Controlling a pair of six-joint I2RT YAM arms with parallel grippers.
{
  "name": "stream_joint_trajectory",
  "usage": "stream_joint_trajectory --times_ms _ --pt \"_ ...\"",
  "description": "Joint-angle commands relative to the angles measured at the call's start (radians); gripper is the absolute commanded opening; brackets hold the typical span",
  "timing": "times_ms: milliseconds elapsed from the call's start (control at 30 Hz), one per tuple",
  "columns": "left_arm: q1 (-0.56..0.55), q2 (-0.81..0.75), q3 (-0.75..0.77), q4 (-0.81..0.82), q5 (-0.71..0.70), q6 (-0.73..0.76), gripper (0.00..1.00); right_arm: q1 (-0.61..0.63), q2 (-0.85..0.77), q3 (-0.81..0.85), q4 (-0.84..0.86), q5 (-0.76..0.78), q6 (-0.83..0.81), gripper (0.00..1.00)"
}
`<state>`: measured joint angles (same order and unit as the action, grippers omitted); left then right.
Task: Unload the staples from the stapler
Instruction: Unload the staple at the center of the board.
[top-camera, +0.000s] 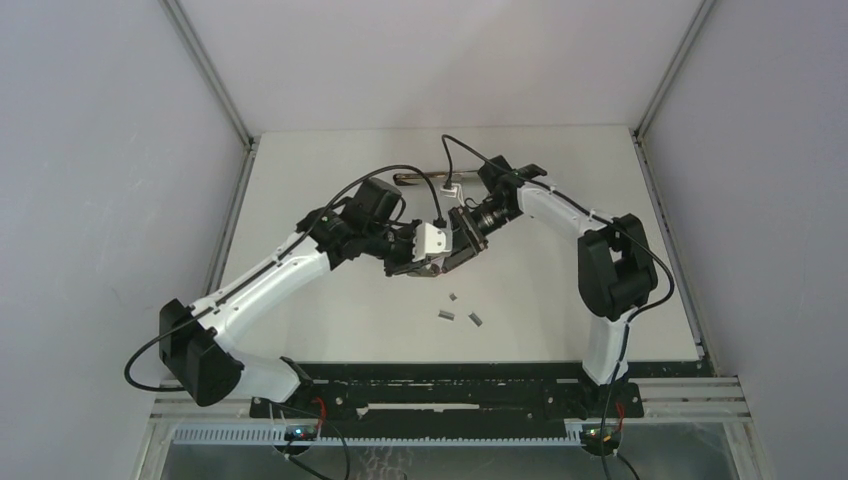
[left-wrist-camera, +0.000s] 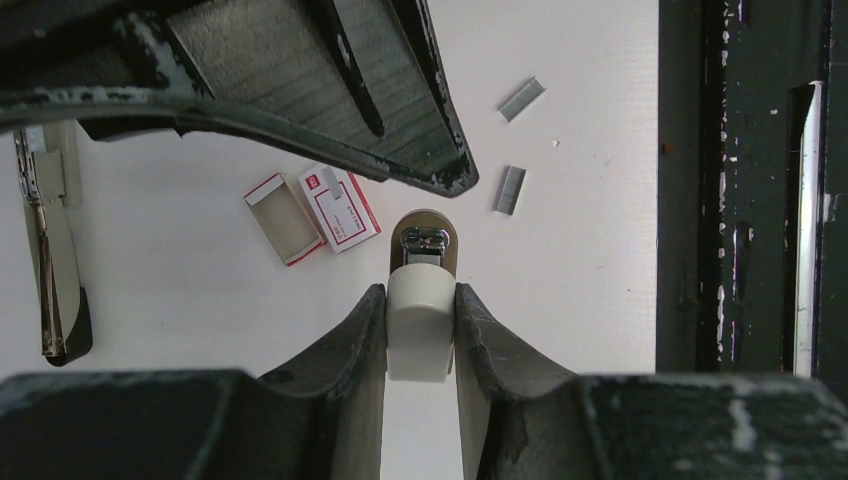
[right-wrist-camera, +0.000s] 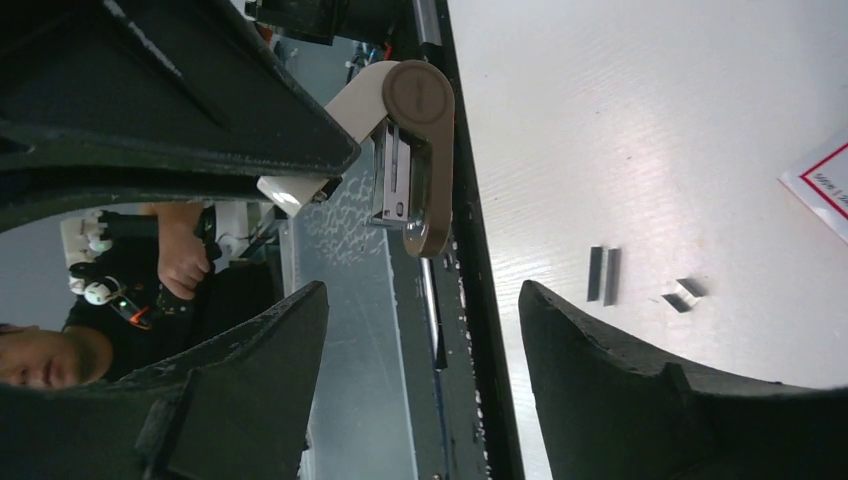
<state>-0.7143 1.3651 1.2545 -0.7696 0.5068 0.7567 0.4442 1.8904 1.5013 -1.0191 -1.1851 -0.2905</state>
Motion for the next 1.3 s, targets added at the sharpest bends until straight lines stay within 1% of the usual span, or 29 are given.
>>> stream_joint_trajectory --times_ms 0,300,500,767,900,1267 --pt "-0.021 -0.025 -0.016 0.035 -0.007 0.025 0.0 0.013 0.022 0.04 0.015 -0.06 0.049 0.69" --pt "-0.059 -0.011 -0.012 0.035 -0.046 0.023 0.0 0.017 0.069 0.033 0.048 -0.116 0.119 0.63" --pt "-0.073 0.0 -0.005 0.035 -0.061 0.022 0.0 0.027 0.074 0.027 0.058 -0.143 0.136 0.59" --pt "-0.079 0.008 0.003 0.034 -0.072 0.016 0.0 0.039 0.095 0.021 0.063 -0.147 0.139 0.51" --pt "-0.079 0.009 0.001 0.04 -0.079 0.013 0.0 0.042 0.106 0.02 0.063 -0.152 0.146 0.5" --pt "-0.08 0.012 -0.005 0.049 -0.082 0.007 0.0 0.062 0.12 0.022 0.067 -0.164 0.16 0.52"
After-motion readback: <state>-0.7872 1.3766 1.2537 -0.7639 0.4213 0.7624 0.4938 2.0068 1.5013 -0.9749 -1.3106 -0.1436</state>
